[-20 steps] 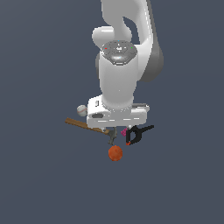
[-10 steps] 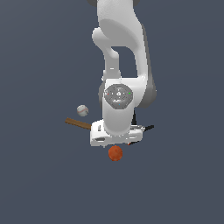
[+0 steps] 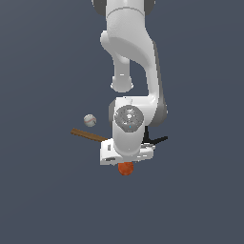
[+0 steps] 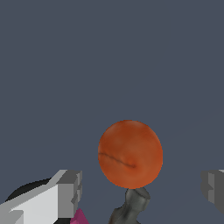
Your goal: Pick up a designated object from a clutter of objects.
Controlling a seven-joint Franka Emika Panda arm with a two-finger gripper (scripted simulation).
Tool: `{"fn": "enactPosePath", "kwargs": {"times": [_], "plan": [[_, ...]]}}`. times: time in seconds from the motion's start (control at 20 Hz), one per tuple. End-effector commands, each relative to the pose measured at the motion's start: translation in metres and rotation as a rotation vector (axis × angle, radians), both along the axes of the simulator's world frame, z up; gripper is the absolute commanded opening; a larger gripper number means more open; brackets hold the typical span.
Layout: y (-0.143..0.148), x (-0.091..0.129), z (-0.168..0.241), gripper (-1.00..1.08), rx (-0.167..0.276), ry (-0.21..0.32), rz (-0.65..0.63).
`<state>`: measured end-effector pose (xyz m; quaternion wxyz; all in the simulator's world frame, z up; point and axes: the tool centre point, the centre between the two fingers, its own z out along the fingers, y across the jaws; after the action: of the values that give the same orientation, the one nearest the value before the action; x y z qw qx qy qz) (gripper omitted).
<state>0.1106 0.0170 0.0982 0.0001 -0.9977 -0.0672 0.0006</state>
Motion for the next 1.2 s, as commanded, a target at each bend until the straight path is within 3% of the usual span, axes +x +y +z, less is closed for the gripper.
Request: {"fn": "enactPosePath", "kwargs": {"times": [0.0,0.85,0.9,1.15], "plan": [[0.000,0.000,0.000,1.00,0.000,0.000,0.000],[0.000,0.001,-0.051,1.00,0.000,-0.001,0.001],[0.000,0.001,-0.051,-1.00,0.000,-0.001,0.001],[0.000,0.001,-0.051,-1.00,0.000,-0.001,0.001]]}}
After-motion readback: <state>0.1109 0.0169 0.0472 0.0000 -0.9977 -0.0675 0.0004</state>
